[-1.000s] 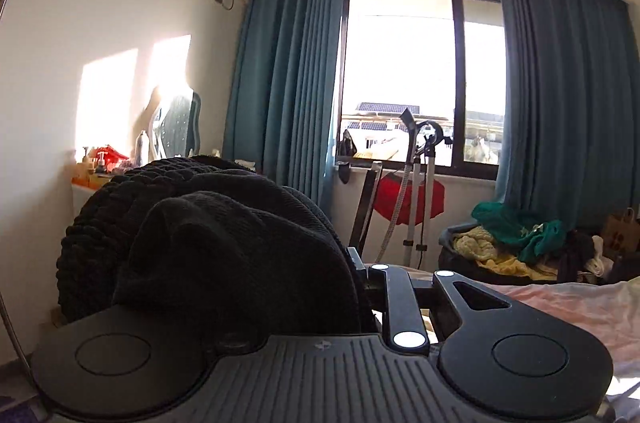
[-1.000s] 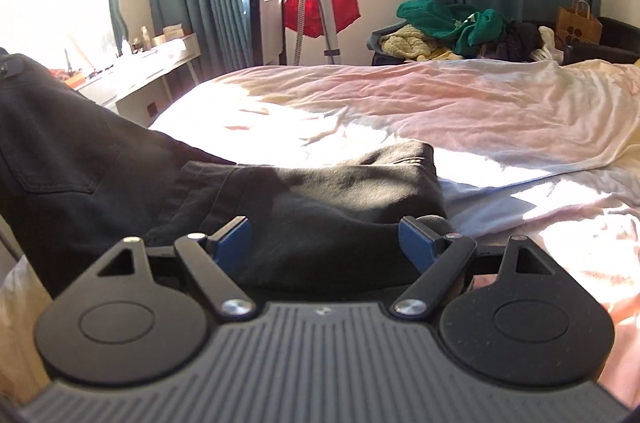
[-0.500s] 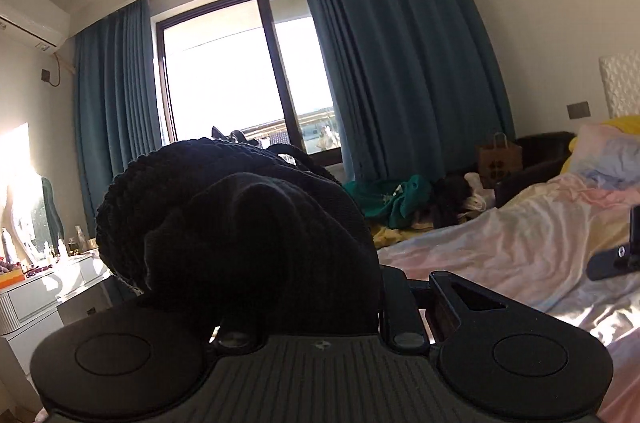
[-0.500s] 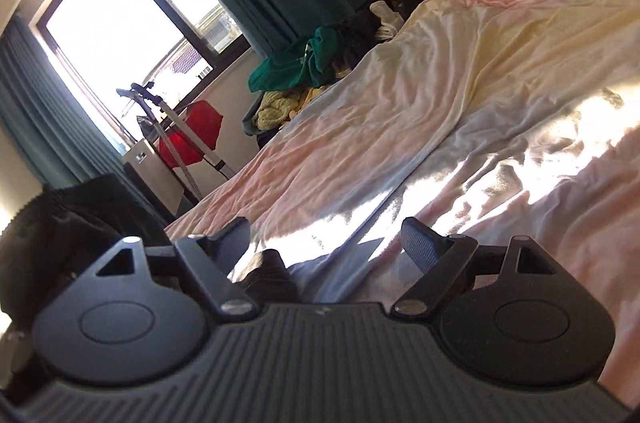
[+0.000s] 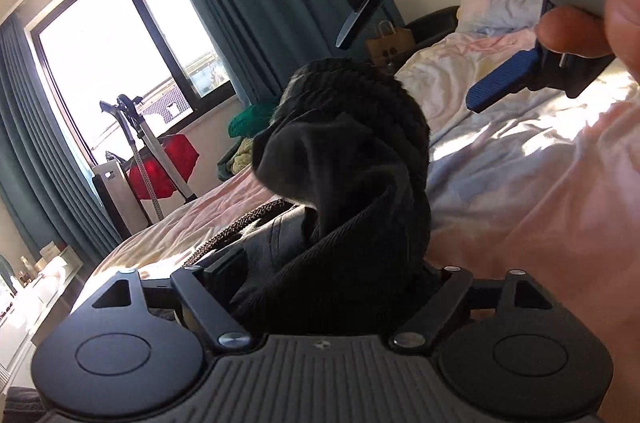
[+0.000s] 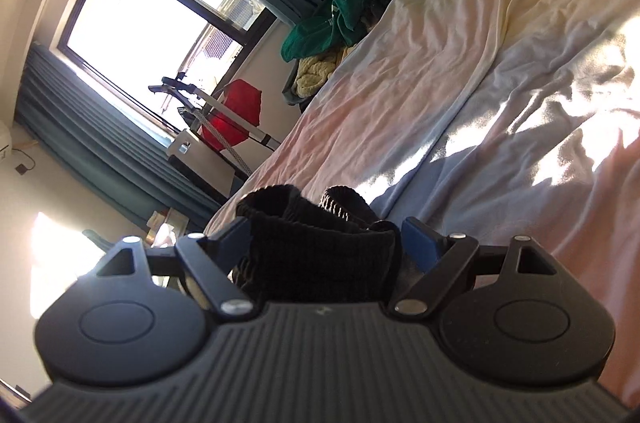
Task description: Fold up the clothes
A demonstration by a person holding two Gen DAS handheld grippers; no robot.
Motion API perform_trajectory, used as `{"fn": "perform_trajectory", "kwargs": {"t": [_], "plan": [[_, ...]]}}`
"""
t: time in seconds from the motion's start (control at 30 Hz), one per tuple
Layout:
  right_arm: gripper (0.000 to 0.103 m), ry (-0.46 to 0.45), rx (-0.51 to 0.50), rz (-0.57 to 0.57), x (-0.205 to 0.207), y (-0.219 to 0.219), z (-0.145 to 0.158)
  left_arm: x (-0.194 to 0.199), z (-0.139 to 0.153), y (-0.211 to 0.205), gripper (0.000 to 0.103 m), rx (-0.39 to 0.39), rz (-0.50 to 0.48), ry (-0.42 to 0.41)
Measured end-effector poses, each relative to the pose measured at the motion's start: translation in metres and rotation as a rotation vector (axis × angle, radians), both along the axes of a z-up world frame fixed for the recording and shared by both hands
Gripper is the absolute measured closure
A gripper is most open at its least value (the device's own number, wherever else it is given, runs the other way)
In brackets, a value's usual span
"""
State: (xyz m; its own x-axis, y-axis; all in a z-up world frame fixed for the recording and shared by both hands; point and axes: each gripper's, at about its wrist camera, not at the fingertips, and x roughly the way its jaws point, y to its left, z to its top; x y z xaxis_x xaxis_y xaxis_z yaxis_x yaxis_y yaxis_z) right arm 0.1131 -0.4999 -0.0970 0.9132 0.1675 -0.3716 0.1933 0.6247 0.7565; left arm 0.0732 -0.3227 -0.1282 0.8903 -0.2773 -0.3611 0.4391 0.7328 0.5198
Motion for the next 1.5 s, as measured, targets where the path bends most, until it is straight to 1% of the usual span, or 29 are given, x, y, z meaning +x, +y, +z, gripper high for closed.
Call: {"fn": "perform_trajectory", "kwargs": {"t": [0.07, 0.13, 0.2, 0.3, 0.4, 0.5, 0.53, 0.6, 0.63, 0.7, 0.8, 0.9, 0.97, 1.0, 1.03, 1.07, 1.13, 1.17, 1.2, 1.23, 1.3, 1.37, 1.5], "plan": [[0.016, 0.045, -0.039, -0.006, 0.002, 0.008, -0.001, -0.022, 0.005, 0.026, 0.018, 0.037, -0.015, -0.004], [0.016, 0.101, -0.060, -0.021, 0.003, 0.011, -0.006, -0.031, 0.010, 0.047, 0.017, 0.069, -0.004, -0.009], [0.016, 0.140, -0.033, -0.039, 0.003, 0.011, -0.015, -0.035, 0.014, 0.071, 0.014, 0.097, 0.013, -0.004], [0.016, 0.199, 0.021, -0.078, 0.002, 0.011, -0.030, -0.028, 0.022, 0.107, 0.014, 0.102, 0.071, 0.010], [0.016, 0.253, 0.108, -0.072, 0.004, 0.012, -0.047, -0.020, 0.030, 0.143, 0.014, 0.103, 0.134, 0.025], [0.016, 0.283, 0.267, -0.029, 0.006, 0.016, -0.067, -0.013, 0.037, 0.178, 0.015, 0.104, 0.197, 0.040], [0.016, 0.283, 0.309, -0.023, 0.006, 0.018, -0.071, -0.011, 0.041, 0.186, 0.015, 0.083, 0.207, 0.048], [0.016, 0.265, 0.302, -0.029, 0.005, 0.023, -0.068, -0.007, 0.049, 0.197, 0.015, 0.020, 0.217, 0.066], [0.016, 0.256, 0.297, -0.034, 0.005, 0.025, -0.067, -0.007, 0.052, 0.198, 0.015, 0.006, 0.219, 0.059], [0.016, 0.244, 0.282, -0.055, 0.006, 0.030, -0.068, -0.011, 0.053, 0.195, 0.016, 0.009, 0.213, 0.030], [0.016, 0.225, 0.259, -0.086, 0.008, 0.037, -0.070, -0.010, 0.052, 0.190, 0.017, -0.020, 0.195, 0.031], [0.018, 0.207, 0.237, -0.117, 0.010, 0.044, -0.071, -0.007, 0.047, 0.186, 0.017, -0.020, 0.187, 0.014], [0.024, 0.200, 0.202, -0.126, 0.012, 0.049, -0.070, -0.008, 0.047, 0.188, 0.021, -0.047, 0.175, 0.025], [0.026, 0.192, 0.172, -0.121, 0.013, 0.051, -0.068, -0.009, 0.047, 0.190, 0.027, -0.062, 0.168, 0.032], [0.033, 0.183, 0.142, -0.116, 0.014, 0.053, -0.066, -0.010, 0.047, 0.192, 0.032, -0.069, 0.156, 0.042], [0.041, 0.174, 0.113, -0.111, 0.015, 0.055, -0.063, -0.011, 0.047, 0.193, 0.033, -0.058, 0.147, 0.036], [0.051, 0.156, 0.056, -0.099, 0.017, 0.060, -0.059, -0.011, 0.048, 0.196, 0.047, -0.044, 0.146, 0.017], [0.055, 0.145, 0.039, -0.091, 0.018, 0.062, -0.058, -0.010, 0.050, 0.201, 0.049, -0.073, 0.155, 0.033], [0.057, 0.135, 0.035, -0.085, 0.018, 0.063, -0.057, -0.009, 0.052, 0.207, 0.053, -0.114, 0.169, 0.058], [0.059, 0.119, 0.042, -0.076, 0.017, 0.063, -0.056, -0.008, 0.055, 0.212, 0.054, -0.145, 0.187, 0.078], [0.060, 0.085, 0.056, -0.055, 0.016, 0.064, -0.053, -0.006, 0.060, 0.222, 0.055, -0.202, 0.228, 0.112], [0.063, 0.032, 0.069, -0.029, 0.015, 0.065, -0.048, -0.004, 0.063, 0.235, 0.056, -0.273, 0.282, 0.155], [0.064, -0.104, 0.067, 0.049, 0.013, 0.073, -0.030, -0.007, 0.065, 0.265, 0.056, -0.435, 0.412, 0.251]]}}
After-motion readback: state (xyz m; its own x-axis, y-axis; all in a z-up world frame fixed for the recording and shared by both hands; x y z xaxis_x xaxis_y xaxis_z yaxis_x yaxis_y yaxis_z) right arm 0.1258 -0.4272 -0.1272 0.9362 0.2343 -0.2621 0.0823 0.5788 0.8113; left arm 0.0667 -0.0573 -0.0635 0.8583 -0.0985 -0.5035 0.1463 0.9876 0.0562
